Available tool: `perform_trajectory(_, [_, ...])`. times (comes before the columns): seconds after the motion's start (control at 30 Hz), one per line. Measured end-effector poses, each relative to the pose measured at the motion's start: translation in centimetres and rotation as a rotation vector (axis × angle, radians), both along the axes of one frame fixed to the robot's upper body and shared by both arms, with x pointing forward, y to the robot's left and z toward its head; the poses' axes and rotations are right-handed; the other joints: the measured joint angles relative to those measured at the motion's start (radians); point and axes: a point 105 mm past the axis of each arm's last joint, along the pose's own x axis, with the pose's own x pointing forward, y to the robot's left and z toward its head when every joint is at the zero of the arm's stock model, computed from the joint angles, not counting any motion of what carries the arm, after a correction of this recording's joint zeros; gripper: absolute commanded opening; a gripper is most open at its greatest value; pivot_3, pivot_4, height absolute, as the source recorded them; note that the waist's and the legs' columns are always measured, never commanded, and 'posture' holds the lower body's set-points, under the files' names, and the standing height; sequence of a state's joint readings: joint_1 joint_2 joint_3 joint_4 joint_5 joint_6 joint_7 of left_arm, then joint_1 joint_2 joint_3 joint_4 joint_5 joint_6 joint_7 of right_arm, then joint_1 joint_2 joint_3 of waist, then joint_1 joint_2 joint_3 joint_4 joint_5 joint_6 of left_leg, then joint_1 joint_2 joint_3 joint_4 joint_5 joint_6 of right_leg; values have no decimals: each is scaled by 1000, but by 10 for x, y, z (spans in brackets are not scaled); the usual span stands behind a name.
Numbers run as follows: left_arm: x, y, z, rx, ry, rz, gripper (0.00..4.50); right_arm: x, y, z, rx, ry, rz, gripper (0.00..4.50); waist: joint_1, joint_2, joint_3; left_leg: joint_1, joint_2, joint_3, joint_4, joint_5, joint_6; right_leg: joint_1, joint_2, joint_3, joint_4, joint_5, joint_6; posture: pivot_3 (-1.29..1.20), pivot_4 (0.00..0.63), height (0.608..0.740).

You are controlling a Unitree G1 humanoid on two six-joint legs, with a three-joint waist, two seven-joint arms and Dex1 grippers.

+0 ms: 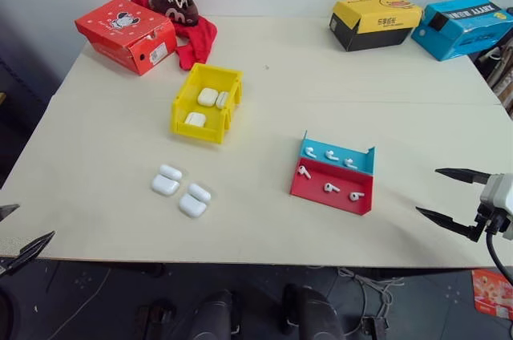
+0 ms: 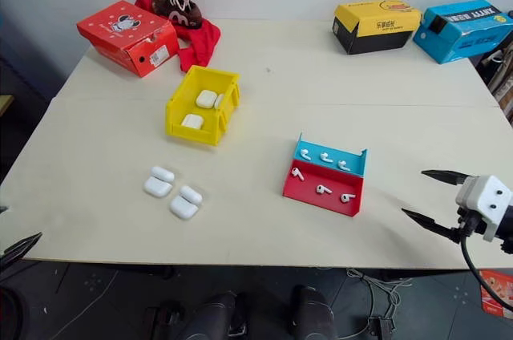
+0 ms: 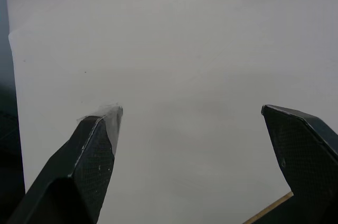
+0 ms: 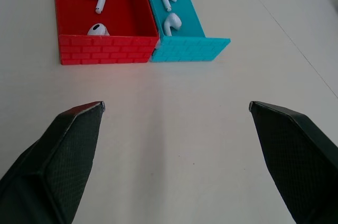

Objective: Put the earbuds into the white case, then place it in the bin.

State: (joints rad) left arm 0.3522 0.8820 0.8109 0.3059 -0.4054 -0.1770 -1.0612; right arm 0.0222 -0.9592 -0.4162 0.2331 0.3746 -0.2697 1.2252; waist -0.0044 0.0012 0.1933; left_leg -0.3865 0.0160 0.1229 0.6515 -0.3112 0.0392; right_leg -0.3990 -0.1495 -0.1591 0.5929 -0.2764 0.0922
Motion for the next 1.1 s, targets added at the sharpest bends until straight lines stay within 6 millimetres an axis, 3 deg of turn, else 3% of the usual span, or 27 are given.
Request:
perform_trajectory(0.2, [7, -12, 8, -18, -4, -32, 4451, 7, 15, -2, 1, 25, 45, 4500, -1, 0, 0, 0, 0, 0, 0, 0, 0, 0, 0, 0, 1, 0, 0, 0, 150, 740])
perform_trajectory(0.33, [5, -4, 8, -141, 74, 34, 4451, 11, 56, 19, 192, -112, 182, 4500, -5, 0, 0, 0, 1, 0, 1, 1, 0, 0, 1, 0, 3, 0, 0, 0, 150, 740])
perform_trajectory(0.5, [-3, 32, 10, -189, 201, 280, 4451, 5, 102, 36, 339, -194, 367, 4500, -1, -1, -1, 1, 0, 0, 1, 2, 2, 0, 1, 0, 4, 0, 0, 0, 150, 740])
perform_trajectory(0.63, [-13, 30, 0, -228, 387, 342, 4451, -2, 124, 37, 374, -253, 472, 4500, 2, -2, -1, 1, 0, 0, 1, 0, -1, 0, 1, 0, 9, 0, 0, 0, 150, 740])
perform_trajectory(0.77, [3, -3, 13, -293, 435, 262, 4451, -6, 128, 36, 347, -283, 515, 4500, 13, -4, -1, 0, -1, -2, 3, 0, -1, 1, 0, 0, 9, 0, -1, 0, 150, 740])
perform_trajectory(0.97, [49, -80, 58, -301, 481, 96, 4451, -7, 120, 26, 331, -274, 507, 4500, 9, -4, 1, 1, -1, -3, 4, 1, -2, 2, 1, 1, 12, 0, -1, 0, 150, 740])
perform_trajectory(1.1, [73, -130, 54, -242, 536, -3, 4451, -9, 117, 21, 325, -259, 497, 4500, 0, -2, 2, 2, -1, -1, 3, 6, 2, 2, 4, 1, 15, -1, -1, 0, 150, 740])
